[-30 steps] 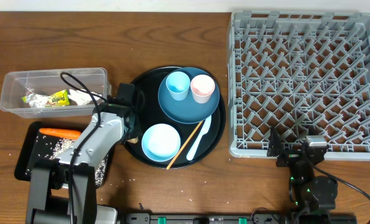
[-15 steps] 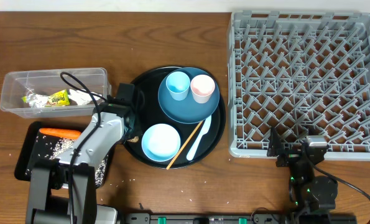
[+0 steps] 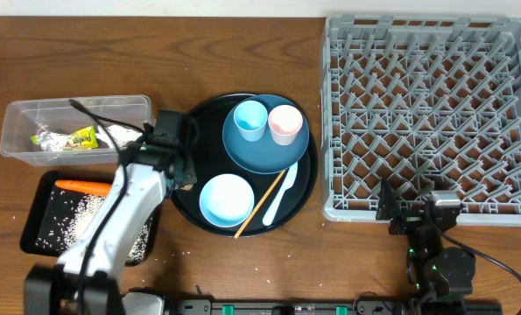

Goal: Sort waste into correct bins and load items into the dishwasher rack
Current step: 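Carry the mushroom with the left gripper and drop it on the rice tray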

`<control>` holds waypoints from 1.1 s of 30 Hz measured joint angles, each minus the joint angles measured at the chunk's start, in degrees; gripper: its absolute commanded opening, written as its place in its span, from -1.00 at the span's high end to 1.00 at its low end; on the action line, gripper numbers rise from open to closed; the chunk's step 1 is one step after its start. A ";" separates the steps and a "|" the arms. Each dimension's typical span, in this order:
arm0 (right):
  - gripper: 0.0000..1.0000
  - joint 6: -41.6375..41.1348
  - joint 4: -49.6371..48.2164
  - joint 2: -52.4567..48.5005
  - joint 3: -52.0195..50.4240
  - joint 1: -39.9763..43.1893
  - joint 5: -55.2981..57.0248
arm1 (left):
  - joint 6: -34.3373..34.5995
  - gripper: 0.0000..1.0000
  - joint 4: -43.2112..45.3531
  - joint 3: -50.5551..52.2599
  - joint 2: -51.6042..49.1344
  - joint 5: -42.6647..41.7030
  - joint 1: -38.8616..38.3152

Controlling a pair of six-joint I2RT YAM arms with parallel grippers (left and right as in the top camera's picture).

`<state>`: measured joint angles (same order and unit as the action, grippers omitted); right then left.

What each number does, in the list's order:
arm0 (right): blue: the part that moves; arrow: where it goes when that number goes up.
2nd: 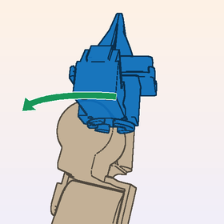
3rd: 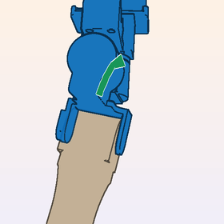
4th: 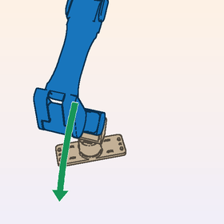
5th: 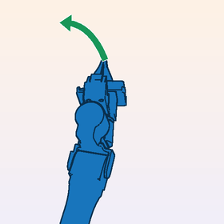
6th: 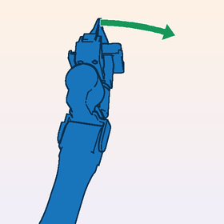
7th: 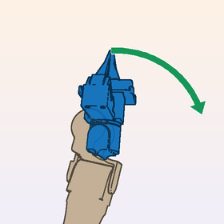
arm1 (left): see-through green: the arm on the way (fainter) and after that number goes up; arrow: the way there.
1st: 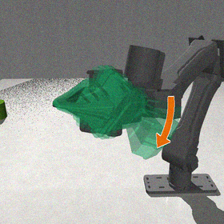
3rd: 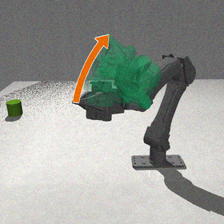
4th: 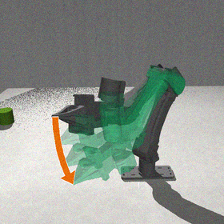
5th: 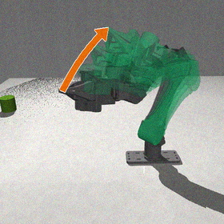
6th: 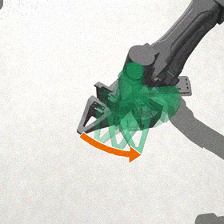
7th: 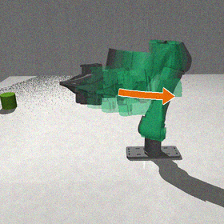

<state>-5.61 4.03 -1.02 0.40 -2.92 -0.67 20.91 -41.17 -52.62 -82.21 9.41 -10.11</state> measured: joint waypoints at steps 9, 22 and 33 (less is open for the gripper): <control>-0.99 0.00 -0.02 0.00 0.00 -0.02 0.00 | 3.87 0.86 -8.66 -0.26 9.07 0.04 10.67; -0.98 0.00 0.00 0.00 0.00 0.00 0.00 | 10.23 0.85 -10.84 0.61 9.84 0.02 36.98; -0.99 0.00 0.00 0.00 0.00 -0.02 0.00 | 11.78 -0.06 -8.15 1.49 8.37 -0.74 41.20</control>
<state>-5.61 4.03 -1.02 0.40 -2.94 -0.67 32.69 -49.32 -51.13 -73.84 8.67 31.09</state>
